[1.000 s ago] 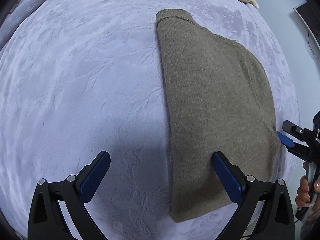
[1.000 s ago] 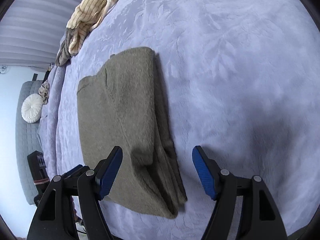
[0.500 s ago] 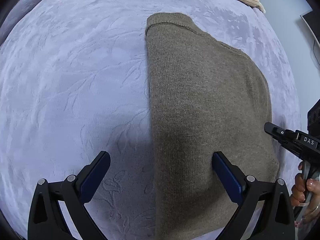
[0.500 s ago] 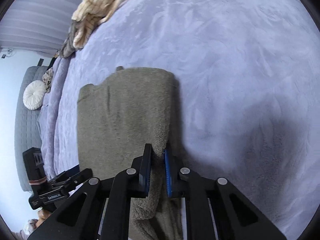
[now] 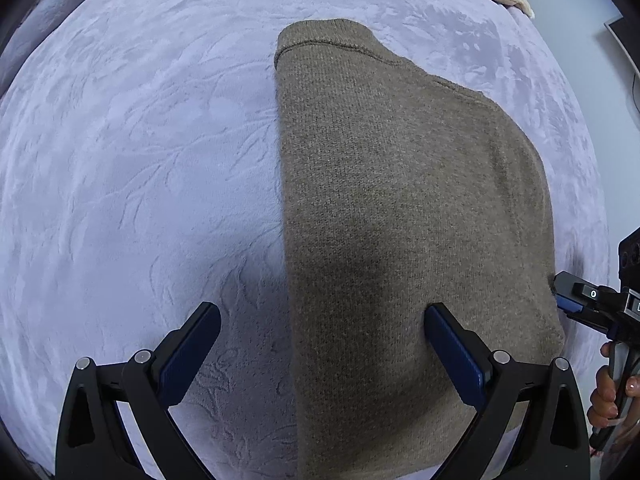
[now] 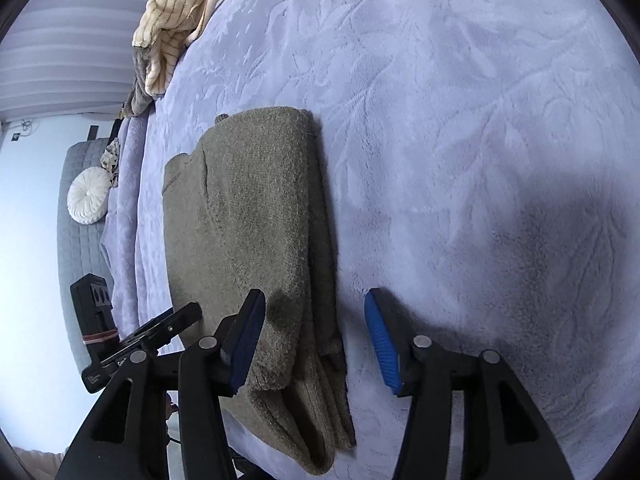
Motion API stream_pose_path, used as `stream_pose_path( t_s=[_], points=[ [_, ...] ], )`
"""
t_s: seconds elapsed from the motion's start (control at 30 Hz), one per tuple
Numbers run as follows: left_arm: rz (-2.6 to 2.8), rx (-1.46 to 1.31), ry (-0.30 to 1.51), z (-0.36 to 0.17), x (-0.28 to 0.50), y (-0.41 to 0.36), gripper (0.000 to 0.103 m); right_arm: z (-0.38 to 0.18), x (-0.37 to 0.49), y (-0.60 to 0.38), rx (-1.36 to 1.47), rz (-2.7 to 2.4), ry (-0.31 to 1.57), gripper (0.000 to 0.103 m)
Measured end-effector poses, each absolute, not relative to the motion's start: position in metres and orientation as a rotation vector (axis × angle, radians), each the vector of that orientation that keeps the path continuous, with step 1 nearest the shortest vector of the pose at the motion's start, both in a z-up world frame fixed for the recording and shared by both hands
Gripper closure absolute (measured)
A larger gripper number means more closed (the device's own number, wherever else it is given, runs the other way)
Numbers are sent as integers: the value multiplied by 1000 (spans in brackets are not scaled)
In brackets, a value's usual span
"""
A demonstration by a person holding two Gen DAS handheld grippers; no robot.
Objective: Fold small clothes
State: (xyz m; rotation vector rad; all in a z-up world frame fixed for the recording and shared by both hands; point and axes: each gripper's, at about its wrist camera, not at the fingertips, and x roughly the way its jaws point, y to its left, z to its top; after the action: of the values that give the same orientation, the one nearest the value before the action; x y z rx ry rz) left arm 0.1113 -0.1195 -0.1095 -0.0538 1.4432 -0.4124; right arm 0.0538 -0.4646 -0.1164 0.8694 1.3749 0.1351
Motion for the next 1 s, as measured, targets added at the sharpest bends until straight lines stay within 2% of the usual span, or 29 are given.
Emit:
stream_pose_path(
  t_s=[0.3,0.43,0.8,0.83,0.87,0.9,0.97,1.0],
  points=[
    [-465,-74,1454,-114,117,-122,1,-129,65,-461,907,208,1397,45],
    [-555,-83,1479,-119,121,-128,1,-135,73,-461,920,256,1403,33],
    [-634,-132,1483,-130,137,-162,1,-161,106,-436,952,367,1422,32],
    [-626,-144,1473,-128,136,-162,6,-161,107,-434,950,346,1427,36],
    [-628,-157,1452,-124,134,-159,19,-160,107,-432,947,332,1431,42],
    [-630,-162,1438,-121,132,-156,25,-159,104,-431,967,338,1427,56],
    [-641,-180,1416,-112,130,-148,48,-152,99,-432,1007,342,1403,62],
    [-652,-192,1411,-109,129,-145,52,-148,96,-432,1045,355,1381,64]
  ],
)
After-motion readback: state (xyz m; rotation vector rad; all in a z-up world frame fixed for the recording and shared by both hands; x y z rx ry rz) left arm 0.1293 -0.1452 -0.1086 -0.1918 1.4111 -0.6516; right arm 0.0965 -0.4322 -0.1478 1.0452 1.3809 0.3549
